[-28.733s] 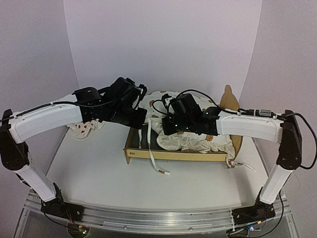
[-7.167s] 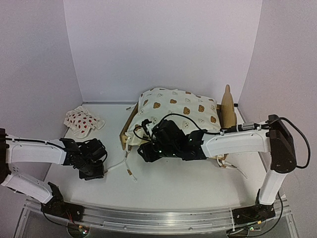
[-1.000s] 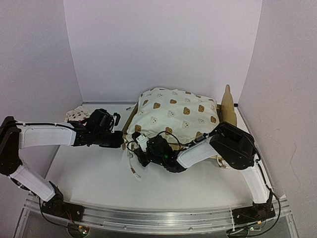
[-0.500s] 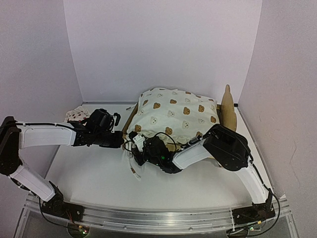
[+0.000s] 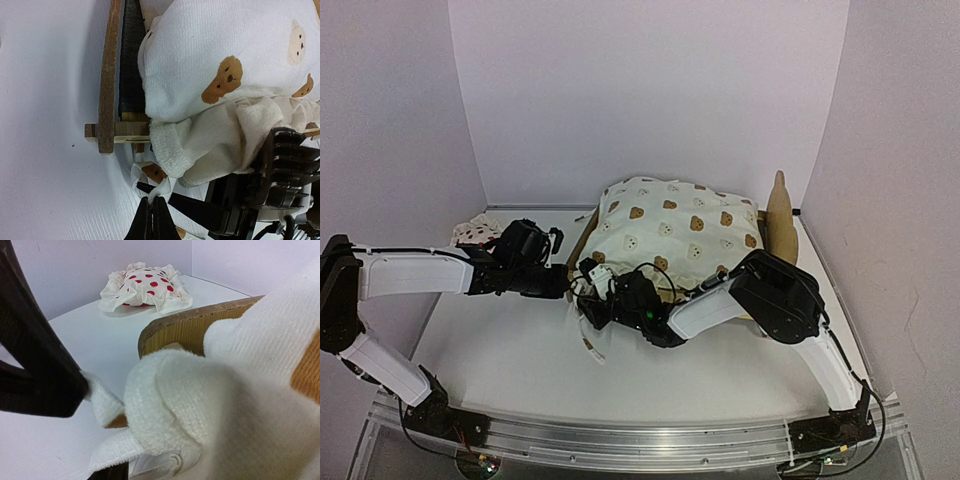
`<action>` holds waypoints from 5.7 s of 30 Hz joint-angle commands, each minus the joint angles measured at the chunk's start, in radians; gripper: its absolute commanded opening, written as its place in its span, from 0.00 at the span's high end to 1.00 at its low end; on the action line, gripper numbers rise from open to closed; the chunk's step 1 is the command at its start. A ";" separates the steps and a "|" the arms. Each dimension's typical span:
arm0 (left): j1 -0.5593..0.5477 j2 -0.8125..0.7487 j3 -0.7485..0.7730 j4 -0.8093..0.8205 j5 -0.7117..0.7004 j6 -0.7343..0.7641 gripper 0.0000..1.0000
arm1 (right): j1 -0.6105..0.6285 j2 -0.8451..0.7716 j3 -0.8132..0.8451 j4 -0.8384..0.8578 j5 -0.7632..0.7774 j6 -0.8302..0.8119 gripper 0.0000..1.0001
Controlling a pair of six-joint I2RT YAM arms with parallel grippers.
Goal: Set up the pet bed
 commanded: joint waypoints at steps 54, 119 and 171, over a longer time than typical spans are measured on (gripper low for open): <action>0.004 -0.091 0.045 -0.137 -0.028 -0.006 0.50 | -0.032 0.045 0.020 0.193 0.100 0.276 1.00; -0.024 -0.025 0.205 -0.272 -0.320 0.022 1.00 | -0.030 -0.242 -0.331 0.185 0.130 0.272 1.00; 0.376 0.177 0.300 -0.268 -0.206 0.024 1.00 | -0.030 -0.339 -0.428 0.114 -0.011 0.169 0.84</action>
